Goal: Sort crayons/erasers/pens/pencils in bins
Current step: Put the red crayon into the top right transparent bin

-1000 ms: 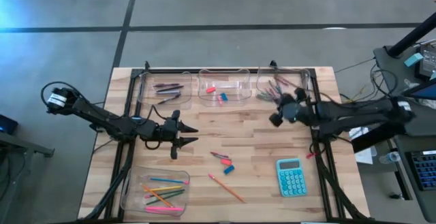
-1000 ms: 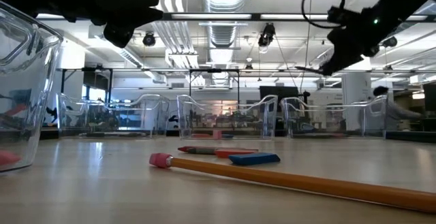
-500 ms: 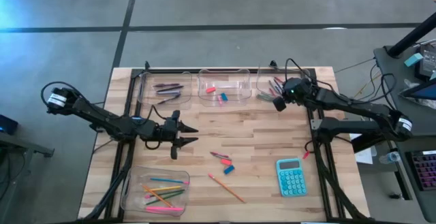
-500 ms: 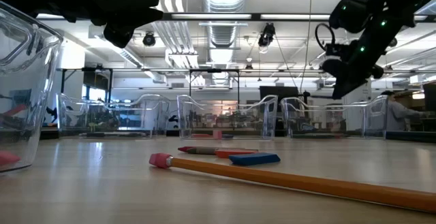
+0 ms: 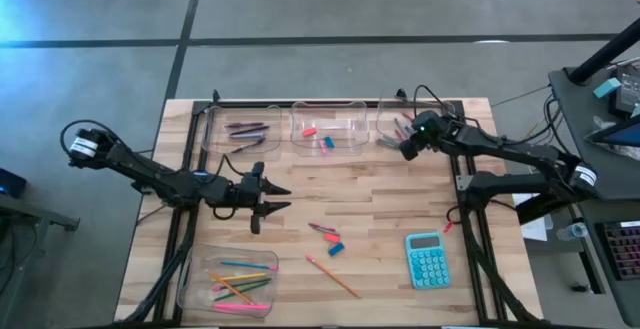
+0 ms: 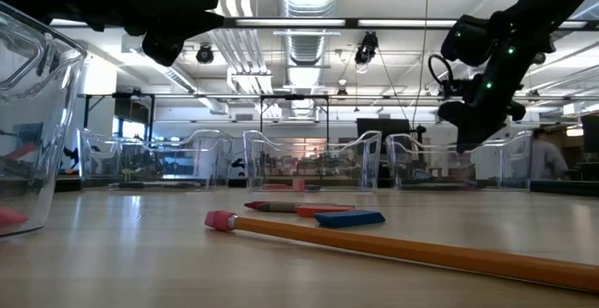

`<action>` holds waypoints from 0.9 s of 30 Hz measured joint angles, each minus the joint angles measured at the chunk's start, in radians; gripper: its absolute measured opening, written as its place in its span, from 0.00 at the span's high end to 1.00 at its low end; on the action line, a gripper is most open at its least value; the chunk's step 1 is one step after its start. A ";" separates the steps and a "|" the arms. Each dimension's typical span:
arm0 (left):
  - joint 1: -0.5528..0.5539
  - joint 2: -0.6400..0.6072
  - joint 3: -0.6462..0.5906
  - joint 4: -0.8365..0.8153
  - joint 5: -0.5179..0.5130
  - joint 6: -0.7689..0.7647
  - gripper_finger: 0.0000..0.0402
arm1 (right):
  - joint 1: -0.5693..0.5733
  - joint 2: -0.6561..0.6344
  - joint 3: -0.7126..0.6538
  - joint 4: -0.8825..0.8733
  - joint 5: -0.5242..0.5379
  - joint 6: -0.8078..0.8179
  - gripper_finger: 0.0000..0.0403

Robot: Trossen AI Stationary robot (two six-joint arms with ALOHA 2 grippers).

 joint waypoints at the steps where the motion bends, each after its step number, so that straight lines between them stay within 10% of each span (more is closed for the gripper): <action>1: 0.000 0.000 -0.001 0.000 0.000 0.000 0.68 | 0.000 -0.002 0.003 -0.006 -0.001 -0.006 0.67; 10: 0.000 0.000 -0.001 0.000 -0.004 0.005 0.68 | 0.023 -0.106 0.041 0.023 -0.218 -0.023 0.53; 27: 0.000 0.000 0.002 0.000 -0.013 0.005 0.68 | 0.443 -0.173 0.062 0.139 -0.098 0.041 0.58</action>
